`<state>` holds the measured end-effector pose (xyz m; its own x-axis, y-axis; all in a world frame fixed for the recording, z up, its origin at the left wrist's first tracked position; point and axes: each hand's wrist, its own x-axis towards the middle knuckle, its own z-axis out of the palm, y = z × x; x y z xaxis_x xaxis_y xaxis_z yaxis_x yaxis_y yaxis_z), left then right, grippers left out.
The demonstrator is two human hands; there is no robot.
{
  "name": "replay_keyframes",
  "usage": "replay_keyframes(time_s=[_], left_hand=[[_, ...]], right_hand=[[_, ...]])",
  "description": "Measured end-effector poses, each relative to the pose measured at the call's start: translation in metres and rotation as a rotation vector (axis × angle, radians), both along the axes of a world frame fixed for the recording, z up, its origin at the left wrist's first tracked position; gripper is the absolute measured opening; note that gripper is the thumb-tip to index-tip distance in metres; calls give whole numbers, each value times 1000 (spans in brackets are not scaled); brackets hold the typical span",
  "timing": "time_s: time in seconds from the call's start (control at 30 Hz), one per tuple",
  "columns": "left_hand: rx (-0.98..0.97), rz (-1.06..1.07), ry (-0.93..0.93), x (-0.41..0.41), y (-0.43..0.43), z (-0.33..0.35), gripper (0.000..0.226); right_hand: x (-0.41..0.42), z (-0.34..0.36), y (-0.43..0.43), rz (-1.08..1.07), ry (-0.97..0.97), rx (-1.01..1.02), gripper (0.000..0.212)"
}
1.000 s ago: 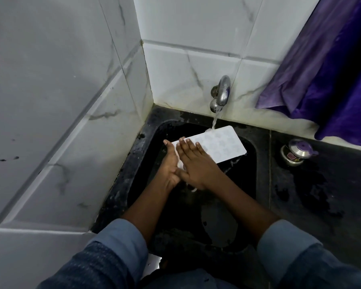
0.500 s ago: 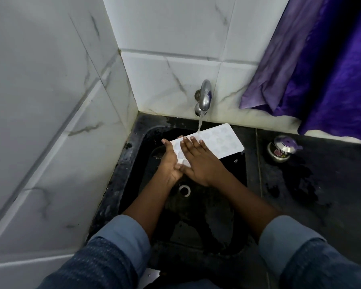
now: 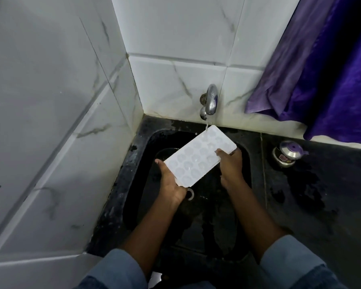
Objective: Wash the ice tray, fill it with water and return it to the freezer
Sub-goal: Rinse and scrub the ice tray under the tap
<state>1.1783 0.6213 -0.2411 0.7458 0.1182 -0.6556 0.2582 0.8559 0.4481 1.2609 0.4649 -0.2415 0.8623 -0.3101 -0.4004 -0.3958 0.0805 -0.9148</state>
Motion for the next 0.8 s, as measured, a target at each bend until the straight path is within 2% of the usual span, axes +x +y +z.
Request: replay_keyframes(time_s=[0.07,0.17,0.23,0.33,0.4,0.5,0.6,0.8], left_hand=[[-45,-4,-36,-7,4,-5,73],[-122,-55,-68,-13,18,-11,40],[-54,-152,-44,-12,25,-14,38],[181,-407,47,2,24,-7,57],[235,-460,37,17,20,0,67],[134,-370,-24,36,18,9,72],[32,-302,-81,42,13,17,60],[7,-36,-123,45,13,6,61]], right_hand=[[7,7,1,10,20,252,35],[19,9,-4,106,38,295,23],[26,13,-5,199,86,322,20],[34,17,1,347,151,168,22],[39,15,8,452,125,58,21],[43,13,16,627,50,-102,20],[50,21,19,710,34,-174,34],[55,29,3,812,31,-427,44]])
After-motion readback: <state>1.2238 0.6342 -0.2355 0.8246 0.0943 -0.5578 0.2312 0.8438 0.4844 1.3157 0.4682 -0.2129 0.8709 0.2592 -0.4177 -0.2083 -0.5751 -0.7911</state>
